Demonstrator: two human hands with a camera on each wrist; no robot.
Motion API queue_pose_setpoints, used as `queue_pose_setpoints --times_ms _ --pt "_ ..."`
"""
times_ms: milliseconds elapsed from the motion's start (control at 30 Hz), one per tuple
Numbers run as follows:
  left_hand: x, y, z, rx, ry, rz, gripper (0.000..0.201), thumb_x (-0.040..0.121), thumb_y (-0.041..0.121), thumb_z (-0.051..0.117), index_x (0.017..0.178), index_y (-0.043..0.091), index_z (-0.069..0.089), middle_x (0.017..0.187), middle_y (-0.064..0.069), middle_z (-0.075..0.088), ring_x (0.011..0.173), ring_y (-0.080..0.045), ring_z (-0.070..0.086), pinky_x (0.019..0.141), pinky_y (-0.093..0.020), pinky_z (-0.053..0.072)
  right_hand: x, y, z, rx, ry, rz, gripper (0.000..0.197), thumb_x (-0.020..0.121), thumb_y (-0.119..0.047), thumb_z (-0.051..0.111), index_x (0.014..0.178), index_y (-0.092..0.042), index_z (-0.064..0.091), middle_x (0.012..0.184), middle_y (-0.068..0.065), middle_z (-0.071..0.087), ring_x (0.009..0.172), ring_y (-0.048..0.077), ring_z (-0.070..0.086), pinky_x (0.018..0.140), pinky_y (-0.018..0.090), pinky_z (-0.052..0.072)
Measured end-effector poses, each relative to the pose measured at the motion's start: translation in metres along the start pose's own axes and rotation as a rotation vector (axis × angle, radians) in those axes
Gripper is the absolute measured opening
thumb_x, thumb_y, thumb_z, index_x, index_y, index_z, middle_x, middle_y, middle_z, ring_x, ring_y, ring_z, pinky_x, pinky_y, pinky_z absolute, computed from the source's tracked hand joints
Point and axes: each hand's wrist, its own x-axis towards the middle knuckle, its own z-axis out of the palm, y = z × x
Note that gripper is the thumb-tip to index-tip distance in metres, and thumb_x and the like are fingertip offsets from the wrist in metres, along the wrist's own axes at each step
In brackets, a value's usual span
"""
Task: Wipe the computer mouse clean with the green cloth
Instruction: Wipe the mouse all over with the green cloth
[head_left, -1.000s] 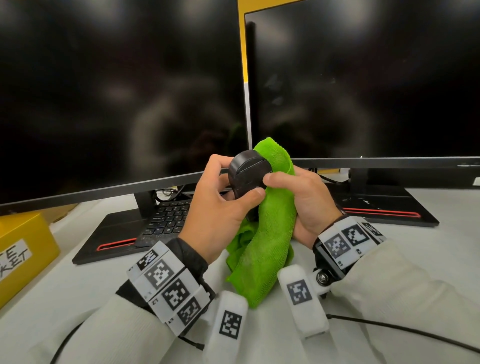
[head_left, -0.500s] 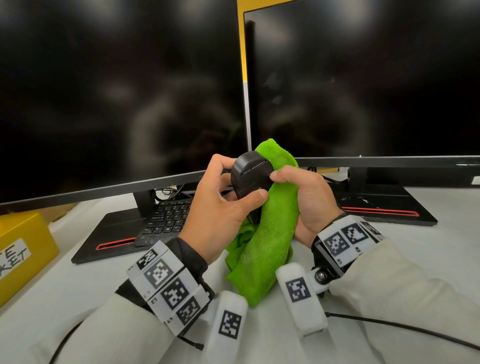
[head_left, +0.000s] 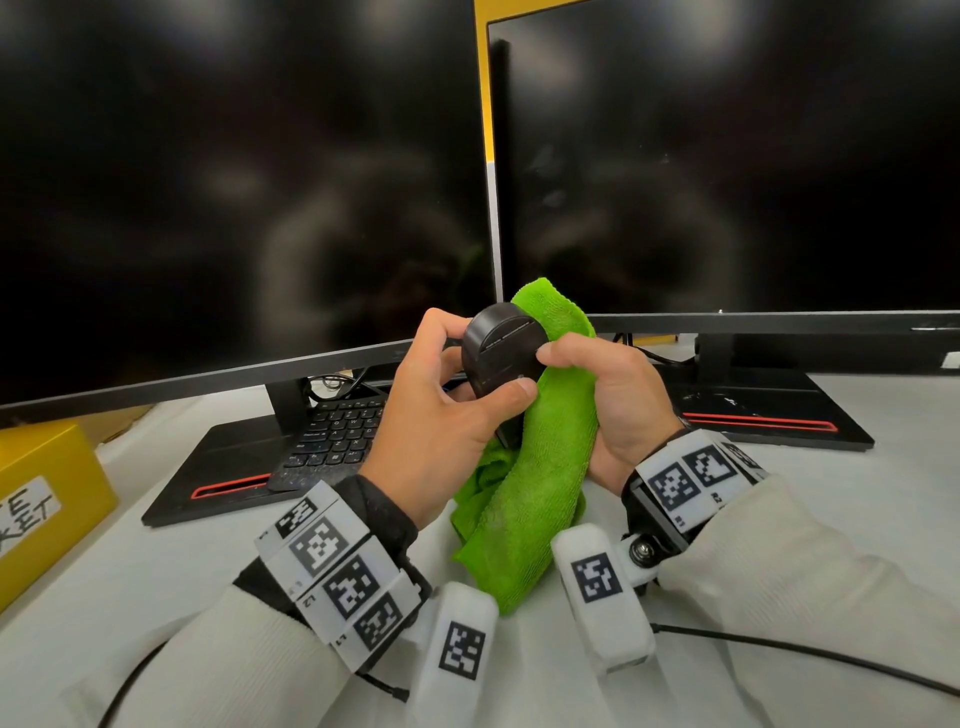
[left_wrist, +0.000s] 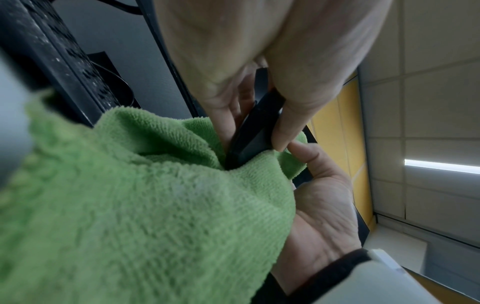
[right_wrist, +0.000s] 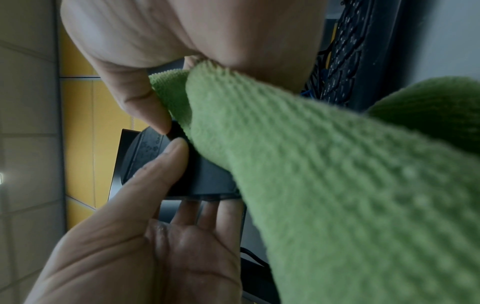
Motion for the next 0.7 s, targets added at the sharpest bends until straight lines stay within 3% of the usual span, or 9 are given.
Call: queue_pose_setpoints --times_ms 67,167,300,400,533,700 --pt "-0.0006 0.0005 0.0005 -0.017 -0.005 -0.007 0.035 0.088 -0.005 0.078 0.106 0.014 0.055 0.118 -0.021 0.071 0.097 -0.03 0.074 0.091 -0.063 0.06 0.0013 0.0007 -0.001 -0.005 0.012 -0.003 0.059 0.06 -0.015 0.074 0.114 0.007 0.067 0.125 0.043 0.057 0.114 0.06 0.056 0.093 0.078 0.042" --pt "-0.001 0.0015 0.0012 -0.028 -0.005 -0.015 0.035 0.087 -0.006 0.077 0.106 0.013 0.055 0.119 -0.021 0.071 0.094 -0.026 0.073 0.092 -0.063 0.06 0.0034 0.001 -0.0033 -0.008 0.019 -0.011 0.058 0.06 -0.015 0.073 0.113 0.007 0.068 0.125 0.042 0.058 0.114 0.059 0.058 0.094 0.077 0.043" --pt "-0.0012 0.0019 0.0017 -0.041 0.002 -0.024 0.035 0.088 -0.007 0.077 0.106 0.011 0.053 0.118 -0.021 0.072 0.095 -0.027 0.074 0.091 -0.064 0.06 0.0054 0.0004 -0.0059 -0.018 -0.02 -0.009 0.051 0.067 -0.009 0.069 0.114 0.008 0.066 0.118 0.04 0.061 0.108 0.057 0.061 0.095 0.078 0.04" --pt "-0.0012 0.0017 0.0013 -0.049 0.006 -0.029 0.034 0.088 -0.008 0.076 0.106 0.01 0.053 0.119 -0.022 0.071 0.097 -0.03 0.075 0.091 -0.064 0.06 0.0055 0.0009 -0.0077 -0.031 -0.05 -0.013 0.041 0.072 -0.004 0.065 0.111 0.008 0.067 0.108 0.036 0.063 0.098 0.047 0.063 0.097 0.076 0.041" --pt "-0.0013 0.0009 0.0015 -0.056 0.011 -0.032 0.035 0.088 -0.008 0.076 0.106 0.01 0.053 0.118 -0.023 0.071 0.096 -0.03 0.074 0.091 -0.065 0.06 0.0039 0.0014 -0.0049 -0.004 -0.042 0.0 0.043 0.071 -0.004 0.068 0.113 0.006 0.069 0.125 0.043 0.056 0.116 0.06 0.057 0.095 0.078 0.041" --pt "-0.0019 0.0017 0.003 -0.056 0.01 -0.036 0.036 0.087 -0.008 0.077 0.104 0.011 0.053 0.117 -0.023 0.071 0.094 -0.029 0.073 0.091 -0.066 0.059 0.0065 0.0038 -0.0044 0.007 0.015 0.001 0.055 0.059 -0.013 0.074 0.111 0.004 0.07 0.125 0.04 0.059 0.113 0.059 0.059 0.093 0.078 0.043"
